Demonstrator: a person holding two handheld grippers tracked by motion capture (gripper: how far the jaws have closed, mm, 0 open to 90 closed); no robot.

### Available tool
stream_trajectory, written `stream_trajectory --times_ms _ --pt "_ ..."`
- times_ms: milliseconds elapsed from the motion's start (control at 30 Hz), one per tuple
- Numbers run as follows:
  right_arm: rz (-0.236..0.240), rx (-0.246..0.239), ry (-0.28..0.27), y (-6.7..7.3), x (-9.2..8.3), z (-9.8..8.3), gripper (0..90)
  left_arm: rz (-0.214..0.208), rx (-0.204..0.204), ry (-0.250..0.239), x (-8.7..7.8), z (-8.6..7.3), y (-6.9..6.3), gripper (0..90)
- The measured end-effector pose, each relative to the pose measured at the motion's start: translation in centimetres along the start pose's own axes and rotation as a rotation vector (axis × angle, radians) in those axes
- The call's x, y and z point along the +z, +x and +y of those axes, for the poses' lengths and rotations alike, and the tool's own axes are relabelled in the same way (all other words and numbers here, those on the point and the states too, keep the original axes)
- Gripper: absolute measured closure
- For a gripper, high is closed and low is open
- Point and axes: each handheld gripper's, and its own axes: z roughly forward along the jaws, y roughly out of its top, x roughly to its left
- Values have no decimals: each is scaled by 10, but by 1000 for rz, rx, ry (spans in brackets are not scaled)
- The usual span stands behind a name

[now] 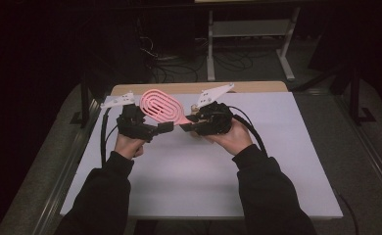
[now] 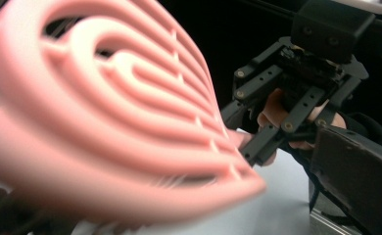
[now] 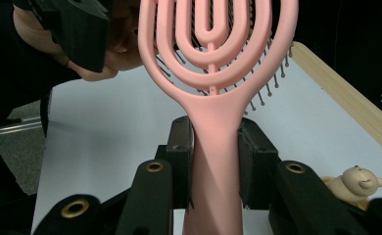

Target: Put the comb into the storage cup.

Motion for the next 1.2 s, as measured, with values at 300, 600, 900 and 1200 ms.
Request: stream_trajectory --times_ms 300,600,900,1200 --pt "-2 10 -1 -1 0 -1 695 11 -46 -41 -2 2 4 145" --pt "-4 2 5 0 2 -1 696 56 -76 -45 -5 1 7 386" --pt "-39 -23 39 3 9 -2 699 48 -64 -49 -5 2 7 522" --pt "-64 -21 40 3 13 -4 690 -41 -96 -81 -2 5 7 623"
